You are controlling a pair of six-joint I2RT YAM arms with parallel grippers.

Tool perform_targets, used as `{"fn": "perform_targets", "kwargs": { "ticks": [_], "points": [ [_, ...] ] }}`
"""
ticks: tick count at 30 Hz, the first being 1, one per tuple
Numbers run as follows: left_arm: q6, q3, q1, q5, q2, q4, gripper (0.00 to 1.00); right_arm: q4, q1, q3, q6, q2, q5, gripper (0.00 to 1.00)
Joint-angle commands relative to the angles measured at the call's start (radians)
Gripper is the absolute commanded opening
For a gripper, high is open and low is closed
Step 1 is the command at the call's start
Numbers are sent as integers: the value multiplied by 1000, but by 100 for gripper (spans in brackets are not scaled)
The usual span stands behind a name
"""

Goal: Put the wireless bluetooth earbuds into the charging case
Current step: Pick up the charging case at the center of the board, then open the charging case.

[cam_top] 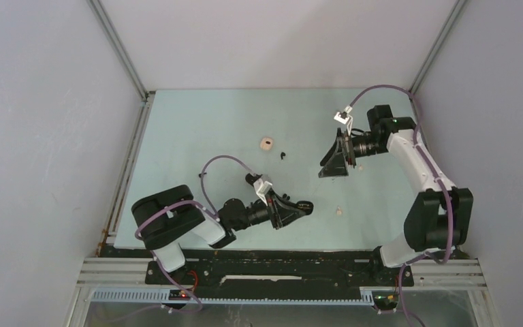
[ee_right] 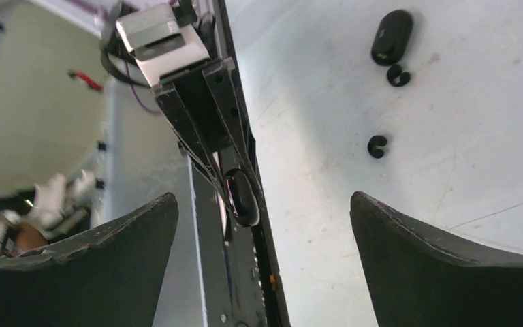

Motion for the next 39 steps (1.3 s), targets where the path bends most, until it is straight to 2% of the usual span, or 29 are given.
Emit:
{"fn": "perform_targets", "kwargs": {
  "ticks": [1, 4, 6, 8, 12, 15, 17, 23, 26, 31, 39],
  "points": [
    [289, -38, -42, 94, -65, 48, 4, -13, 102, -66, -108, -158, 161, 100],
    [341, -65, -54, 87, -70, 46, 2, 253, 199, -224, 35, -309, 397, 100],
    [358, -88, -55, 73, -97, 47, 1, 348, 245, -306, 37, -408, 491, 100],
    [382, -114, -55, 63, -129, 45, 0, 392, 256, -355, 19, -495, 479, 99],
    [448, -139, -55, 73, -177, 39, 0, 412, 288, -399, 0, -584, 427, 88],
    [483, -135, -58, 88, -189, 37, 0, 431, 352, -399, 20, -583, 493, 71],
    [505, -139, -58, 83, -215, 32, 0, 415, 372, -384, -3, -576, 482, 66],
    [583, -95, -58, 117, -296, -125, 0, 321, 428, -311, -36, -500, 409, 65],
    [592, -86, -58, 127, -301, -137, 0, 308, 461, -310, -40, -467, 441, 63],
    [601, -73, -58, 121, -298, -153, 0, 295, 481, -310, -46, -451, 410, 62],
    [605, -57, -58, 117, -284, -150, 0, 282, 517, -310, -57, -415, 425, 53]
  ]
}}
